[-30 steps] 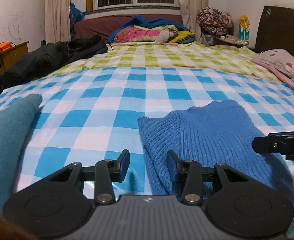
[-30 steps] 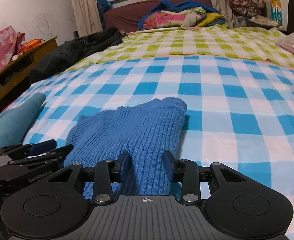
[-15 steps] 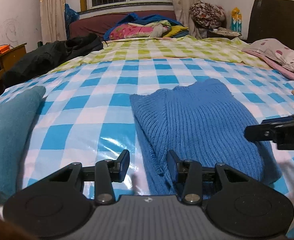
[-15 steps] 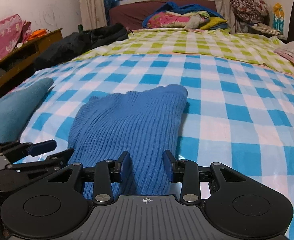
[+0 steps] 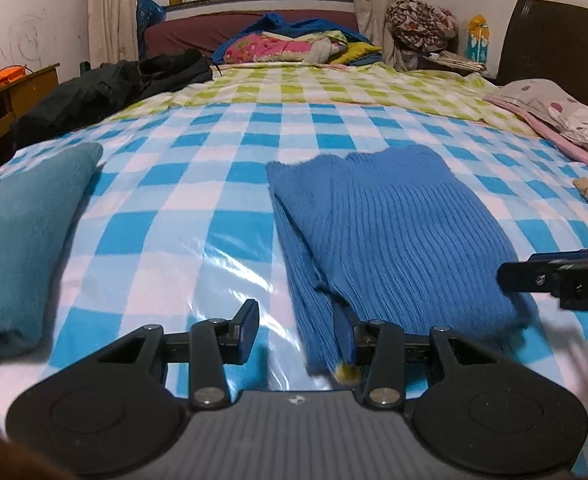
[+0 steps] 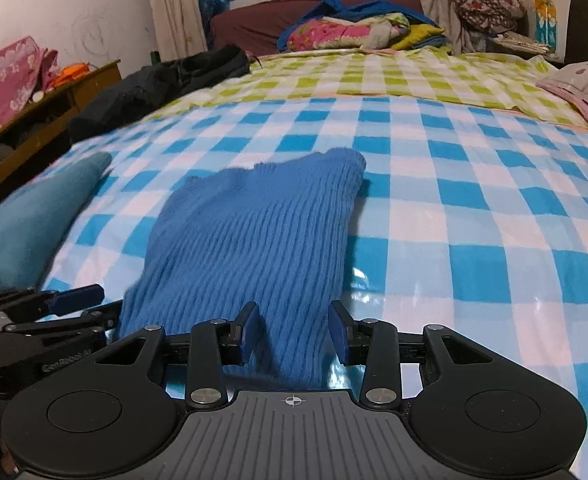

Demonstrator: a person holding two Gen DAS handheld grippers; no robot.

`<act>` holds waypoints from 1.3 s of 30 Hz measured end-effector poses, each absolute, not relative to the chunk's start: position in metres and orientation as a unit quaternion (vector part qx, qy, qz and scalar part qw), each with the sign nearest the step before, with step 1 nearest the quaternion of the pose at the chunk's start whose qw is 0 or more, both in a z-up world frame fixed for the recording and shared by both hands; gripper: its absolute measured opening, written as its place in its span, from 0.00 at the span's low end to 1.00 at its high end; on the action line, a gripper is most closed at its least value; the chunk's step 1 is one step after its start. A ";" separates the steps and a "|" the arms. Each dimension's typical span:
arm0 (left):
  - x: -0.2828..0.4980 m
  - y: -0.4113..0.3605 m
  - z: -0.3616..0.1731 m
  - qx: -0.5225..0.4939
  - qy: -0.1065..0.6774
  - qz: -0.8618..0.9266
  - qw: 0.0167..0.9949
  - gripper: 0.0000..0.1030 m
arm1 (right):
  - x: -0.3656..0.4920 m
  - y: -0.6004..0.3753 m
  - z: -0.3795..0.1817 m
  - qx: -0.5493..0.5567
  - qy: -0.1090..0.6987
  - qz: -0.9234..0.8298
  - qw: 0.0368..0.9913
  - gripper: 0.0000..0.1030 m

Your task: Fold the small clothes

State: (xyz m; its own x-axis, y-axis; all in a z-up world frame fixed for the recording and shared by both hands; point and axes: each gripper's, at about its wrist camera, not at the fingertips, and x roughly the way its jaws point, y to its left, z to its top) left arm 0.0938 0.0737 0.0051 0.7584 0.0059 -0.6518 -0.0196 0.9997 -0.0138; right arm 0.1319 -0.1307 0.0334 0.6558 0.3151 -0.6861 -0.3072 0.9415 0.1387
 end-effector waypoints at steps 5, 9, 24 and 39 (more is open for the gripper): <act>0.081 0.070 0.004 -0.008 0.352 0.009 0.936 0.45 | 0.122 -0.134 0.027 0.011 0.389 0.167 0.906 0.36; 0.066 0.072 0.008 -0.021 0.350 0.008 0.937 0.45 | 0.108 -0.142 0.028 0.023 0.390 0.166 0.905 0.36; 0.037 0.047 -0.005 -0.017 0.369 -0.017 0.929 0.53 | 0.071 -0.138 0.014 0.035 0.406 0.184 0.894 0.37; 0.026 0.034 -0.012 0.003 0.370 -0.005 0.929 0.75 | 0.053 -0.138 0.000 0.021 0.408 0.173 0.896 0.46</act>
State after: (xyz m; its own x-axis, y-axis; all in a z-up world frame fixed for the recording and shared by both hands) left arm 0.0256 0.0343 -0.0116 0.7265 -0.0078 -0.6871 0.0119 0.9999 0.0013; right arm 0.0532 -0.1378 -0.0003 0.6080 0.3274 -0.7233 -0.2926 0.9393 0.1792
